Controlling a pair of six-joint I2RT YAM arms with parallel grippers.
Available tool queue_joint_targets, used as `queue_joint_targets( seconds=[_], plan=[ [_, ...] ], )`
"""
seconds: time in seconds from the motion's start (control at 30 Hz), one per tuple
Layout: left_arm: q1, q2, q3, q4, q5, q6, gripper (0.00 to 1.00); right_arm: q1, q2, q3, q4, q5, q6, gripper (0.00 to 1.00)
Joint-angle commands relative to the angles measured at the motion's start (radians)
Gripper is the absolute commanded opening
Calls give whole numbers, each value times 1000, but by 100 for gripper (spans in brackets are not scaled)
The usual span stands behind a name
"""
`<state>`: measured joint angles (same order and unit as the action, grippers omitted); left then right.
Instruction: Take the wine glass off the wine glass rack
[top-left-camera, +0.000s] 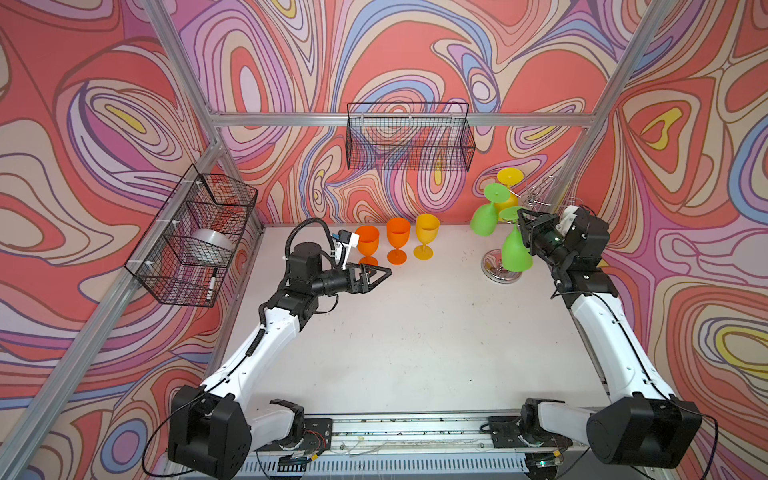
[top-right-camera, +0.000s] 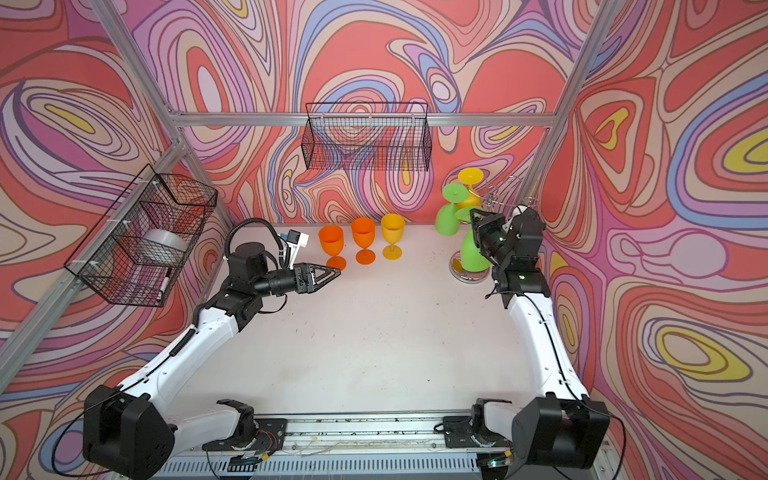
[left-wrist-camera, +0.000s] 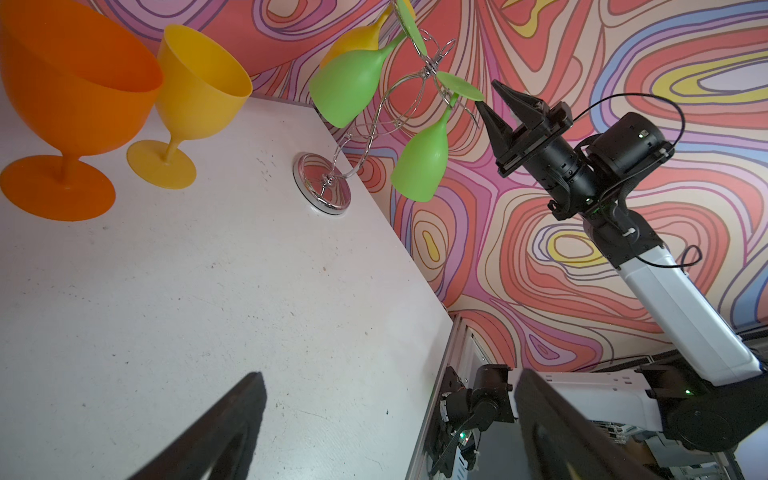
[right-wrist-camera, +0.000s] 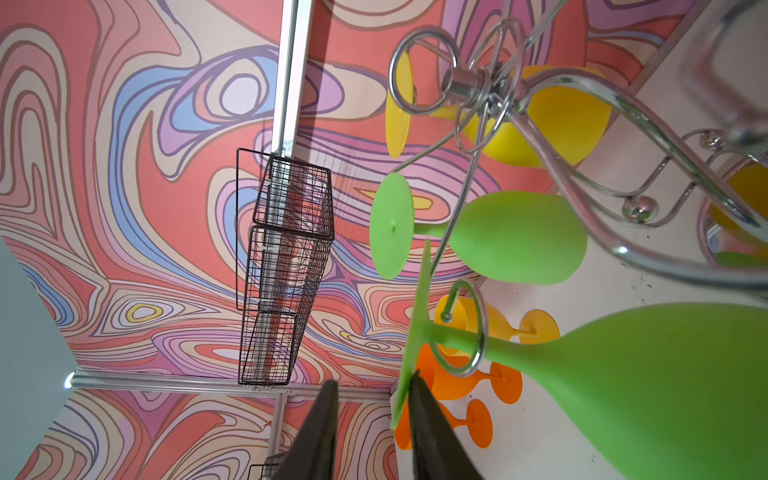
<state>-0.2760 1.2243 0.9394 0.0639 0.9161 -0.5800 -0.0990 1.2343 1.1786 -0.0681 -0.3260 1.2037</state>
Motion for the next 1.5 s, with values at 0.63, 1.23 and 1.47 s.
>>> queue_joint_targets(
  seconds=[0.63,1.23,1.47],
  plan=[
    [-5,-10,-5,20,9,-1,94,-4,38,12,7,-45,44,23],
    [-4,-10,-4,13,3,0,94,-4,-66,-7,-115,-57,6,30],
    [-5,-10,-4,9,2,-1,94,-3,-68,-16,-132,-117,13,32]
  ],
)
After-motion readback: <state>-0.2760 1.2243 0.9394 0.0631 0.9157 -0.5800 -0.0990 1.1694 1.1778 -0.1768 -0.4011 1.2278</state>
